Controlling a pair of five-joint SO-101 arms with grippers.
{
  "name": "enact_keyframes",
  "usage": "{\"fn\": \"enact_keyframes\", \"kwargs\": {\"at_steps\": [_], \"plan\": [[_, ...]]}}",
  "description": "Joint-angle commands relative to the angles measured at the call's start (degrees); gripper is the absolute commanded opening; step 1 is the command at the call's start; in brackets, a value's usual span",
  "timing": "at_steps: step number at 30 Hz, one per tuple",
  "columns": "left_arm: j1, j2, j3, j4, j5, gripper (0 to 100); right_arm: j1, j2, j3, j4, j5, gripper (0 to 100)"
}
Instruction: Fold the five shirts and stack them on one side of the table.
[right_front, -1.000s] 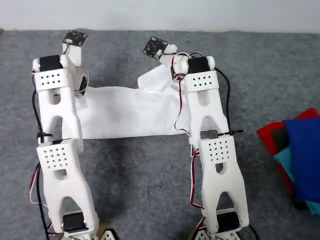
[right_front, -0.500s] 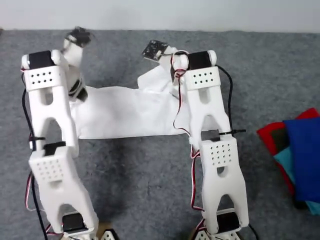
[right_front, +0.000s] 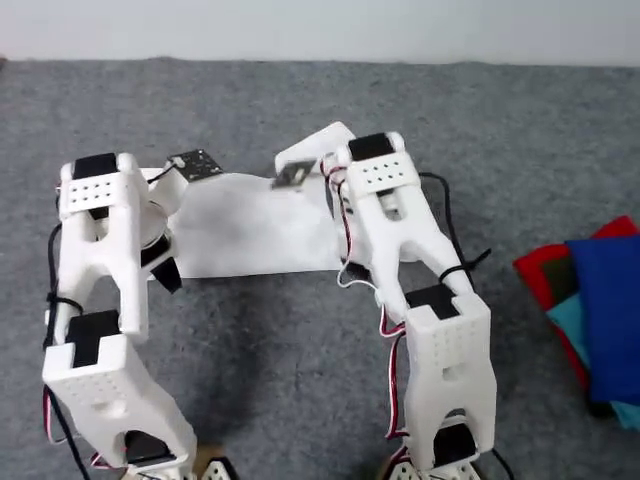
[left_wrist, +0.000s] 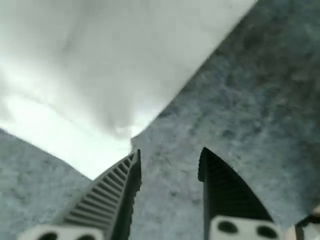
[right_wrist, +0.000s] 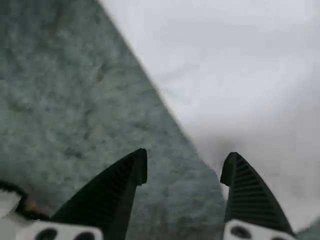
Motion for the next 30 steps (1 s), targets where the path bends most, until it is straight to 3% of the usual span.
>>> {"fn": "enact_keyframes", "kwargs": {"at_steps": [1, 12, 18, 20, 24, 26, 30], "plan": [[-0.18, 1.41, 0.04, -3.08, 0.62, 19, 0.13, -4.44, 2.81, 2.33, 0.70, 25.5], [0.18, 10.29, -0.04, -9.49, 0.70, 15, 0.22, 1.98, 2.90, -3.21, 0.62, 25.5], [0.26, 11.43, -0.04, -14.24, 1.58, 13, 0.31, 6.90, -7.12, -3.21, 0.62, 25.0], [1.14, 11.43, -0.66, -15.12, 3.25, 9, 0.57, 9.19, -12.75, -3.21, 0.53, 20.3], [2.99, 11.34, -1.54, -15.12, 3.96, 2, 0.92, 14.99, -22.95, -2.07, 0.44, 0.0], [3.60, 11.16, -1.54, -14.42, 3.96, 1, 1.63, 17.71, -26.81, 0.48, 0.44, 3.6], [3.69, 10.90, -1.63, -13.89, 3.96, 1, 3.30, 21.93, -31.65, 2.15, 0.44, 1.3]]}}
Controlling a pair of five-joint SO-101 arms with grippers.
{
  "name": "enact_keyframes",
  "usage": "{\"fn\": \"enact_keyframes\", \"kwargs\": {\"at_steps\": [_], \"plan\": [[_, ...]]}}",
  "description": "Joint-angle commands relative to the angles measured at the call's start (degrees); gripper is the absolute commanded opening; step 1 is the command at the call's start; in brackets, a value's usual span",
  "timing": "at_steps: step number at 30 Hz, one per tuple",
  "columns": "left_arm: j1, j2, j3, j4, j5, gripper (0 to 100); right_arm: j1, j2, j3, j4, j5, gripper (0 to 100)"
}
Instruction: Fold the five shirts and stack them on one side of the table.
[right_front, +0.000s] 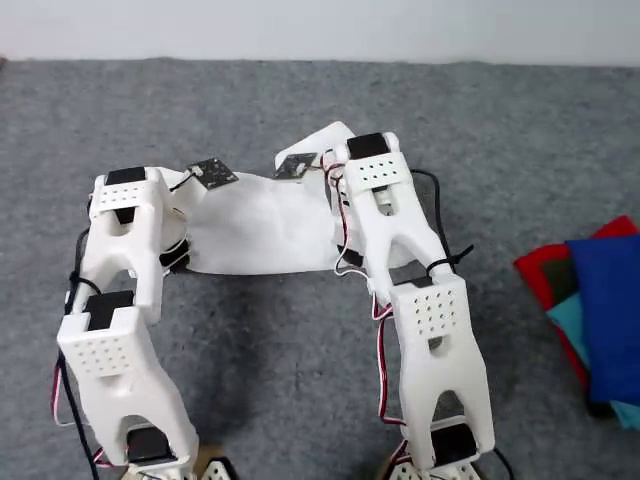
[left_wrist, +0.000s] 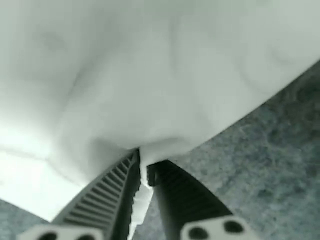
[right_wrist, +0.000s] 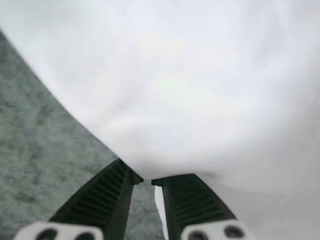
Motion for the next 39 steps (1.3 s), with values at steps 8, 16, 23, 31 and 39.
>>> {"fn": "enact_keyframes", "kwargs": {"at_steps": [8, 16, 23, 31, 39], "plan": [[0.53, -0.70, -3.30, -0.62, 0.62, 1, 3.74, 1.10, -6.07, 2.42, 0.53, 0.9], [0.62, 0.18, -15.60, 16.53, -0.70, 1, 2.95, -7.52, 1.49, 2.51, 0.53, 0.9], [-2.37, 2.90, -15.52, 21.45, -6.51, 1, 2.07, -15.43, 17.58, 2.42, 0.79, 0.9], [-6.68, 2.20, -10.33, 21.54, -9.32, 1, 2.15, -24.57, 33.23, 2.33, 5.54, 0.9], [-8.53, -14.86, 14.37, 21.36, -16.53, 1, 2.07, -37.67, 50.11, 1.80, 7.30, 0.9]]}}
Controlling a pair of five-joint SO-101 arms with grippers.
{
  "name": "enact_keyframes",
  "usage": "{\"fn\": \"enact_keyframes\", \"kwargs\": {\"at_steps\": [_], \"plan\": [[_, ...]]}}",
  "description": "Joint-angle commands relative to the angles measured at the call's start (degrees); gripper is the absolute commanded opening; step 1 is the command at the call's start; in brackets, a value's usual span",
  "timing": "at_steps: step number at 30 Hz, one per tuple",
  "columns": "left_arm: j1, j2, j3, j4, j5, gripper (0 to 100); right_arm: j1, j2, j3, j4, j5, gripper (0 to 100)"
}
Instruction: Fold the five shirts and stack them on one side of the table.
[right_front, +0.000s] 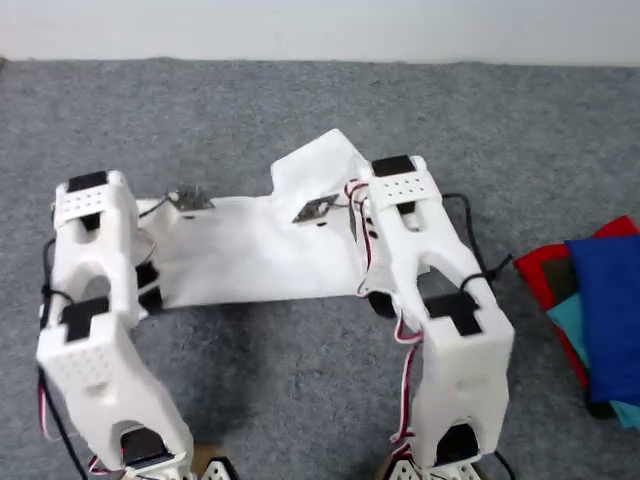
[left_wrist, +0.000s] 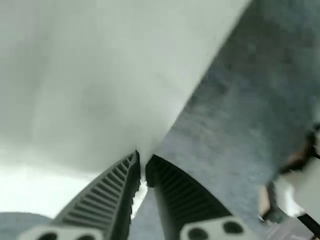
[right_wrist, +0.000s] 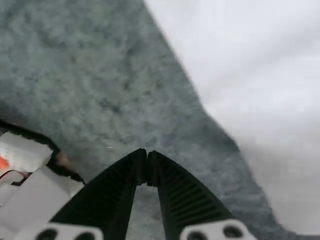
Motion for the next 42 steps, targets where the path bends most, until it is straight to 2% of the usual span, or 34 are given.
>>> {"fn": "enact_keyframes", "kwargs": {"at_steps": [1, 11, 16, 20, 23, 25, 28, 33, 35, 42], "plan": [[-0.79, -10.46, 10.33, 1.67, -2.55, 1, -0.48, -8.40, 5.80, 1.71, 1.67, 0.9], [-0.97, -24.44, 24.40, 1.58, -4.40, 1, -9.89, -30.81, 28.13, 0.04, 0.35, 0.9], [-4.57, -27.78, 29.05, 0.88, -4.48, 1, -10.77, -41.89, 34.11, -2.33, -5.45, 0.9], [-8.18, -29.80, 28.26, 0.44, -4.13, 2, -10.51, -46.20, 34.20, -4.09, -7.91, 1.7], [-9.76, -31.21, 26.51, 2.02, -3.52, 9, -10.51, -46.11, 34.11, -4.44, -9.85, 10.4], [-10.55, -31.91, 26.07, 1.93, 0.35, 17, -10.51, -46.11, 33.67, -5.05, -11.69, 18.0], [-10.81, -33.67, 26.51, 1.93, 4.31, 23, -10.68, -45.67, 30.51, -6.11, -13.54, 26.0], [-10.81, -37.19, 27.12, 2.02, 4.57, 23, -10.33, -39.08, 19.52, -9.10, -13.54, 31.4], [-10.81, -38.68, 27.12, 2.02, 5.27, 23, -9.98, -33.36, 13.80, -10.68, -13.71, 31.4], [-10.81, -41.93, 27.21, 1.93, 16.62, 23, -10.07, -4.09, -17.76, -9.19, -18.64, 31.4]]}}
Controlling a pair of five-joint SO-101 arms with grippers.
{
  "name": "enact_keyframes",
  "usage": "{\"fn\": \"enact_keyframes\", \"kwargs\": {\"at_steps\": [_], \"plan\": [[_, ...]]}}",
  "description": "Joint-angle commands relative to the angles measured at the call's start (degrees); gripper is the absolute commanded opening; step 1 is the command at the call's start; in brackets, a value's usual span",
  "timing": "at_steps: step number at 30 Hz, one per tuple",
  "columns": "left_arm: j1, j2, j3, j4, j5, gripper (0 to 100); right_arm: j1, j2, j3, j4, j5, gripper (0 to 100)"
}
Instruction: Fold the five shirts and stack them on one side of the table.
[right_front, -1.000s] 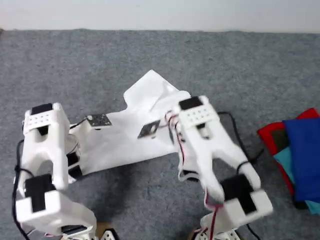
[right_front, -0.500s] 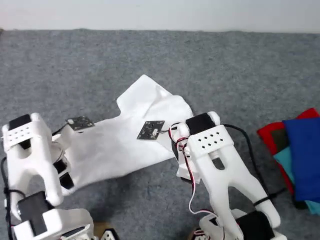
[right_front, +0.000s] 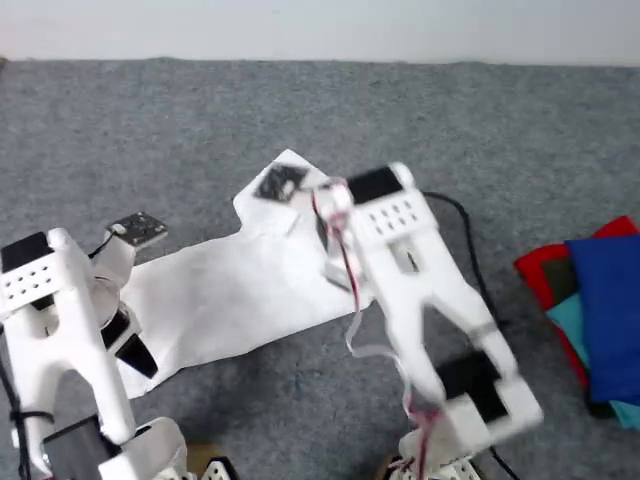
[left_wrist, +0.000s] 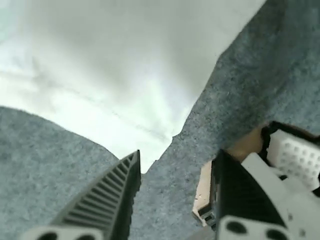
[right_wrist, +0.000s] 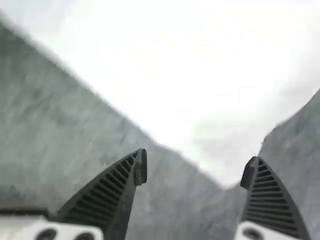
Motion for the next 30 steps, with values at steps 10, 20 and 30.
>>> {"fn": "enact_keyframes", "kwargs": {"at_steps": [10, 20, 30], "plan": [[-0.44, -2.64, 3.12, 1.76, 3.60, 16, -0.75, 53.67, -74.99, 12.35, -0.97, 30.8], [-0.35, -2.29, 7.52, 1.67, 3.69, 15, -2.77, 59.56, -81.67, 9.98, -0.97, 20.6], [-3.16, -2.73, 11.03, 1.23, 3.60, 13, -3.12, 56.57, -83.08, -2.51, -1.14, 30.2]]}}
